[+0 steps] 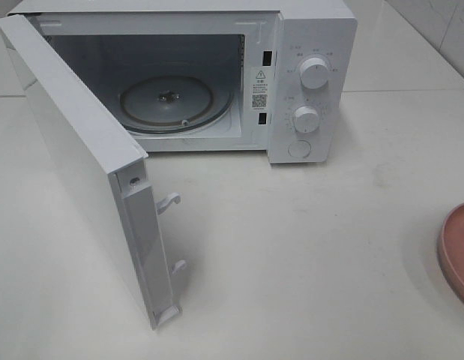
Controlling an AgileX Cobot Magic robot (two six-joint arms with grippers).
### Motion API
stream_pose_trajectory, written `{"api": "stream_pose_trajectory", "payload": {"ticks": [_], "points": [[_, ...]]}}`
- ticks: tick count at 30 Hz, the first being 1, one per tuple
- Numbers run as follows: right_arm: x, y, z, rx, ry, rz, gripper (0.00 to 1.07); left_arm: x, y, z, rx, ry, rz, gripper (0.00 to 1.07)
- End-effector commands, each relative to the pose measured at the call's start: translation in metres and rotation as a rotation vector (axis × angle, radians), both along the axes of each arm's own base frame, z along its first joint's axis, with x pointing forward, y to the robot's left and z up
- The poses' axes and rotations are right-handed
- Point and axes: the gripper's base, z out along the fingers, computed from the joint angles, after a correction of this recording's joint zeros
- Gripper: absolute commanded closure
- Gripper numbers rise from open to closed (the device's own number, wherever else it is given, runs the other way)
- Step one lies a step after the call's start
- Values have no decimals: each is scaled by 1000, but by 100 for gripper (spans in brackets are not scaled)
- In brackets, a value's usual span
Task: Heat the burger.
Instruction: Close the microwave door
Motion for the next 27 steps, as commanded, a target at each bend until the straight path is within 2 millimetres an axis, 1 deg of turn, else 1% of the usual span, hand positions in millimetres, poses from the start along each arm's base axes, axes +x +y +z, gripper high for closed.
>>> {"api": "stream_pose_trajectory", "payload": {"ticks": [1,2,3,5,11,16,18,27], "points": [[-10,-4,-4,34,-84,-37,32,-2,0,0,-4,-27,4,7],[-10,-4,-4,34,-84,-37,32,-2,0,0,-4,-27,4,7],[-15,-6,-4,45,-114,-72,32,-2,0,0,-4,-27,4,7],[-16,-7,-4,49,-126,-84,32,-2,0,0,-4,-27,4,7],[-31,-11,-3,76,-219,-178,32,-2,0,0,-4,-27,4,7],[-37,-12,-3,83,-265,-233,32,-2,0,0,-4,-27,4,7],[-44,-12,-4,87,-307,-277,32,-2,0,0,-4,-27,4,7],[-44,-12,-4,86,-306,-303,32,-2,0,0,-5,-27,4,7]]}}
